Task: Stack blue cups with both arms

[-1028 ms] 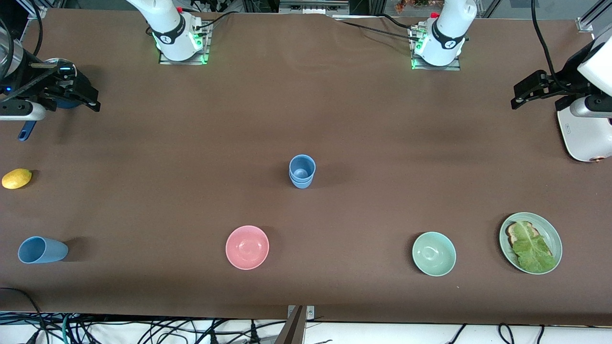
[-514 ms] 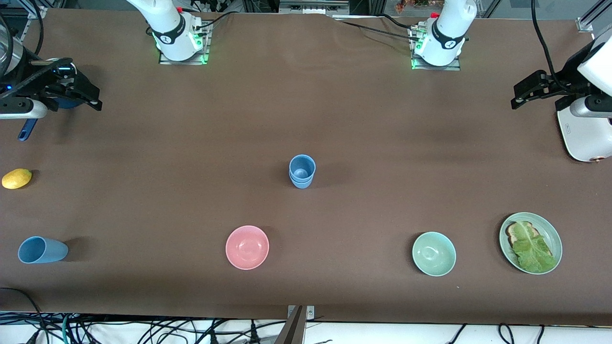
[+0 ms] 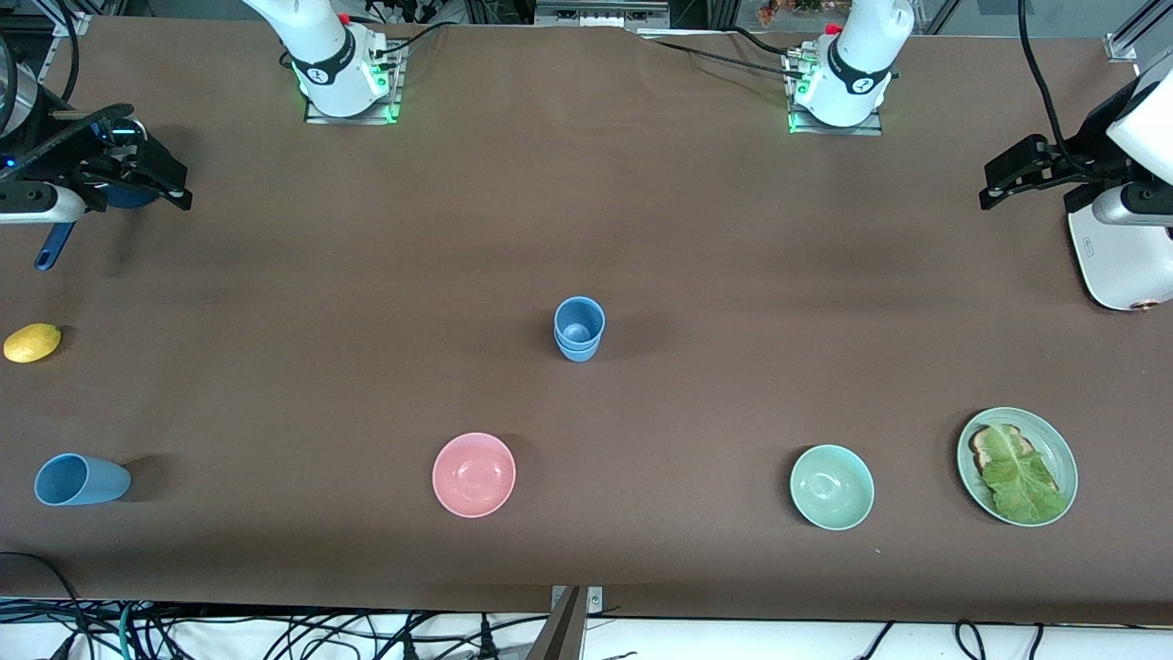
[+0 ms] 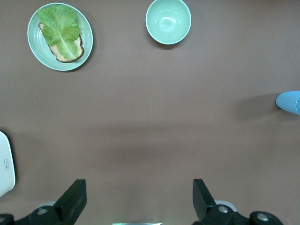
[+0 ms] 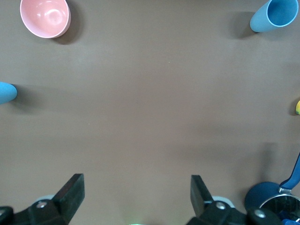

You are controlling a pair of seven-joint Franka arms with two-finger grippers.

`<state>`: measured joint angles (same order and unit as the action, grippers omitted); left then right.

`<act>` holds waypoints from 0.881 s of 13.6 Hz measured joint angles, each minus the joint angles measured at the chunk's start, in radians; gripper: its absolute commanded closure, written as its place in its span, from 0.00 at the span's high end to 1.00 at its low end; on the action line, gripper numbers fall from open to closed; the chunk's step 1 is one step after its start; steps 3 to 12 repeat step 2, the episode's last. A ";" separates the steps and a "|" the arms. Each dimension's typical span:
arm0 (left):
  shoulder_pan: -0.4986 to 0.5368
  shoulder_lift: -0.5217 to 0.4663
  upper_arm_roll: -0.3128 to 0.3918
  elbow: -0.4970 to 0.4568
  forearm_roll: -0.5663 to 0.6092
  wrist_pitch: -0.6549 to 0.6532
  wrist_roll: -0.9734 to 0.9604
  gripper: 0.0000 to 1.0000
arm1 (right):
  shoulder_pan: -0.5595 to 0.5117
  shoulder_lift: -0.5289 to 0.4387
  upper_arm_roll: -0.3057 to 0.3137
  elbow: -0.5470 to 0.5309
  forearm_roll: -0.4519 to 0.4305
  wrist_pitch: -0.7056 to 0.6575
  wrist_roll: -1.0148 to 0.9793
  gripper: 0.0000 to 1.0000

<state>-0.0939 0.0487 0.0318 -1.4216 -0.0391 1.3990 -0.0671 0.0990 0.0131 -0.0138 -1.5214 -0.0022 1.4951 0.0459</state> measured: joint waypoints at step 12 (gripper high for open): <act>0.000 0.000 0.000 0.000 0.000 0.000 0.000 1.00 | 0.000 0.000 0.002 0.003 0.000 -0.001 0.000 1.00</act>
